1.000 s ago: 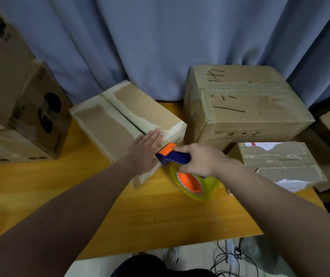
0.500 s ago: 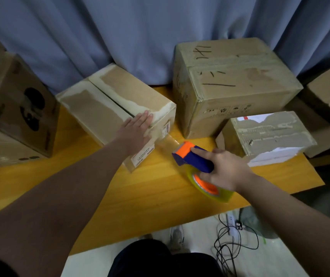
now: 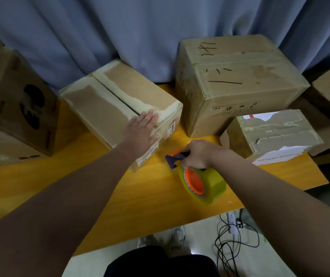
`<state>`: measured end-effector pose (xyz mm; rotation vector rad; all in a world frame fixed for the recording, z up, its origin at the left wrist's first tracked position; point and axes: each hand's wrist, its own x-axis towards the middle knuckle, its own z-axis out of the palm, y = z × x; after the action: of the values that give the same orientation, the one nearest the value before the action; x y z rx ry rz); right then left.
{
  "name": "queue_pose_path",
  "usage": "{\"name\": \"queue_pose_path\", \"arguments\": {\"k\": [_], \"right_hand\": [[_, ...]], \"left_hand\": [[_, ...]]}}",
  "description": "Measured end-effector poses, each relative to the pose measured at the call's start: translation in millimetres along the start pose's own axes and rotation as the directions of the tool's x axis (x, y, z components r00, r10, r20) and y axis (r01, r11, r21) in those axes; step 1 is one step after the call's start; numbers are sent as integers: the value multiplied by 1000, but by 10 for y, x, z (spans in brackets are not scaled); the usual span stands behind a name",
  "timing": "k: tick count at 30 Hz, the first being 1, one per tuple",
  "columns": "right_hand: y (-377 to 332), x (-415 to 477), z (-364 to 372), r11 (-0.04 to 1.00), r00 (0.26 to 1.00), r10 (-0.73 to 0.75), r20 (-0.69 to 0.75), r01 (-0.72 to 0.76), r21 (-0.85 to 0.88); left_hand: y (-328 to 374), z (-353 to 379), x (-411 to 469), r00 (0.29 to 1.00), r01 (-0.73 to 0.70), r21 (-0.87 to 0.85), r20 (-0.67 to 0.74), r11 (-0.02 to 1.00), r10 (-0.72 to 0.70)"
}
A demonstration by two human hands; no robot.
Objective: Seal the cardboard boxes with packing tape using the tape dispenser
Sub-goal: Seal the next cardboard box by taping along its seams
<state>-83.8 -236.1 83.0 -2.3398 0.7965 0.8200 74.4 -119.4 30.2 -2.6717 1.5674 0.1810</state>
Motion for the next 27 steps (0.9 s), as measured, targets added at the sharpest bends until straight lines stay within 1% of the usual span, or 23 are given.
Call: {"name": "queue_pose_path", "arguments": {"k": [2, 7, 10, 13, 16, 17, 18, 19, 20, 21, 23, 27], "right_hand": [[-113, 140, -12, 998, 999, 43, 33, -44, 44], [-351, 302, -99, 993, 993, 108, 38, -106, -42], [-373, 345, -115, 993, 994, 107, 24, -106, -55], [-308, 343, -78, 993, 995, 93, 42, -89, -83], [6, 311, 22, 988, 985, 110, 133, -94, -119], [158, 309, 59, 993, 985, 99, 144, -89, -75], [320, 311, 83, 997, 988, 72, 139, -74, 11], [462, 296, 90, 987, 990, 54, 129, -72, 142], [583, 273, 92, 955, 992, 44, 121, -77, 288], [662, 259, 92, 917, 993, 34, 113, -76, 391], [747, 297, 85, 881, 995, 31, 95, -72, 468], [734, 502, 25, 876, 994, -52, 93, 1, 482]], "left_hand": [[2, 0, -8, 1000, 1, -14, -9, 1000, -2], [-22, 22, -1, 1000, 6, -26, -17, 1000, -6], [-16, 26, 0, 1000, 17, -18, -17, 1000, -17], [-12, 5, 0, 1000, 23, -13, -14, 1000, -23], [-13, -8, -5, 1000, 5, -31, -1, 1000, -5], [-19, -7, -11, 1000, 2, -33, 0, 999, -2], [-27, -4, -10, 1000, 0, -34, 1, 999, 0], [-35, -4, -10, 1000, -3, -34, 4, 999, 3], [-39, -2, -11, 1000, -8, -33, 8, 999, 8], [-38, 1, -12, 1000, -12, -29, 12, 1000, 13], [-30, 1, -16, 1000, -17, -27, 15, 999, 17], [-27, 2, -17, 1000, -4, -36, 28, 999, 5]]}}
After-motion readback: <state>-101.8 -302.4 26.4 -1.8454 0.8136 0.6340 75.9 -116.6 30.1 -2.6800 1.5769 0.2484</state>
